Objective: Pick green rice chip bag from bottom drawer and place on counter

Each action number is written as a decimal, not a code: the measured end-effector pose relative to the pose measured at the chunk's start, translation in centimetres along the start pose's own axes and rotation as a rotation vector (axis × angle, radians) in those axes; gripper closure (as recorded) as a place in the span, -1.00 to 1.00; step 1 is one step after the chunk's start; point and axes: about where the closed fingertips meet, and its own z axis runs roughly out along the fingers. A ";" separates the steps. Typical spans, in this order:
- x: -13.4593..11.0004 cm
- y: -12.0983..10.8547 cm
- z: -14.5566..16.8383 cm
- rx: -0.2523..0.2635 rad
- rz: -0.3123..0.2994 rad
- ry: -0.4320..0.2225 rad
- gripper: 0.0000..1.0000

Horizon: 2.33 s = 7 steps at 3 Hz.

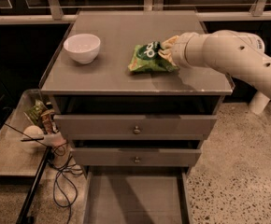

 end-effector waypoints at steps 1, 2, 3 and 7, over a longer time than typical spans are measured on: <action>-0.2 -0.3 -0.2 0.000 0.001 0.000 1.00; 0.4 -0.5 0.1 0.008 0.005 -0.003 1.00; 0.4 -0.5 0.1 0.008 0.005 -0.003 0.64; 0.4 -0.5 0.1 0.008 0.005 -0.003 -1.00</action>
Offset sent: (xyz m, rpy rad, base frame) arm 0.0243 -0.0267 -0.0291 0.0392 -0.0366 -0.0336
